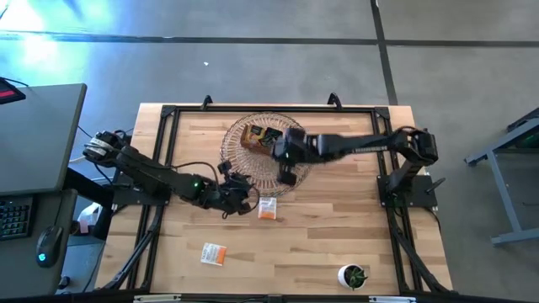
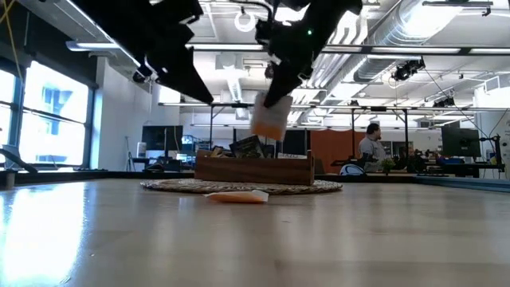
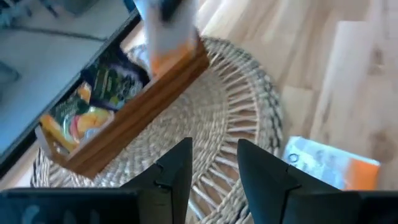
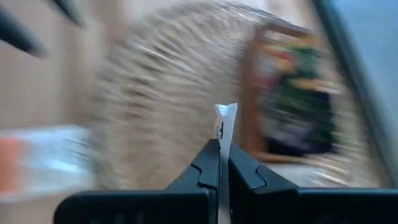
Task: Pick & Place Tea
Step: Put the white tea bag into the right section of the wooden organizer
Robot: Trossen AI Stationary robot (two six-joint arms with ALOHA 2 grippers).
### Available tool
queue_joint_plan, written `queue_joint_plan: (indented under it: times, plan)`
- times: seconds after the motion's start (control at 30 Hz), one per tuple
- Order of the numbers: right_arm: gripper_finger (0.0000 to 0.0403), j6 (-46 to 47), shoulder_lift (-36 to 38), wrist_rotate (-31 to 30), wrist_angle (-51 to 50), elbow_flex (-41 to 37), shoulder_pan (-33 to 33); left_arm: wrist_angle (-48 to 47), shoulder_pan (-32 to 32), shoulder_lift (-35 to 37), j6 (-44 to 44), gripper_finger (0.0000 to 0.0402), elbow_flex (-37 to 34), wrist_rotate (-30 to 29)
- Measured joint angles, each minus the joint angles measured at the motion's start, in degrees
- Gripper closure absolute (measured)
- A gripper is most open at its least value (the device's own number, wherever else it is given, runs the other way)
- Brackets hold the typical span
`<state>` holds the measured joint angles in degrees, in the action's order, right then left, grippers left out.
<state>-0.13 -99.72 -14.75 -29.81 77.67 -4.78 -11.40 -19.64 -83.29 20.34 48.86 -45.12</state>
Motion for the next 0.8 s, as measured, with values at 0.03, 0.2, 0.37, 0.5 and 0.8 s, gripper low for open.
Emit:
queue_joint_plan:
  times: [0.03, 0.2, 0.37, 0.5, 0.8]
  plan:
    - [0.04, -1.53, 0.0, -1.3, -2.53, 1.39, -1.4, -0.3, 0.71, -0.02, 0.53, 0.0276, -0.02, 0.58]
    - [0.0401, -2.35, -0.68, 4.41, -9.6, 4.06, -9.82, -1.79, 3.66, -0.06, 2.63, 0.0276, -0.02, 3.87]
    - [0.0401, -2.88, -3.13, 9.32, -11.98, 3.89, -14.49, -2.66, 5.82, -0.06, 2.73, 0.0276, -0.5, 7.53]
    - [0.0401, -4.57, -5.82, 13.96, -9.75, 3.91, -15.23, -2.49, 7.09, -0.1, 2.82, 0.0276, -1.1, 7.56]
    - [0.0394, -6.62, -9.33, 11.23, -9.38, 3.91, -15.67, -2.51, 7.28, -0.1, 3.92, 0.0276, -1.25, 7.59]
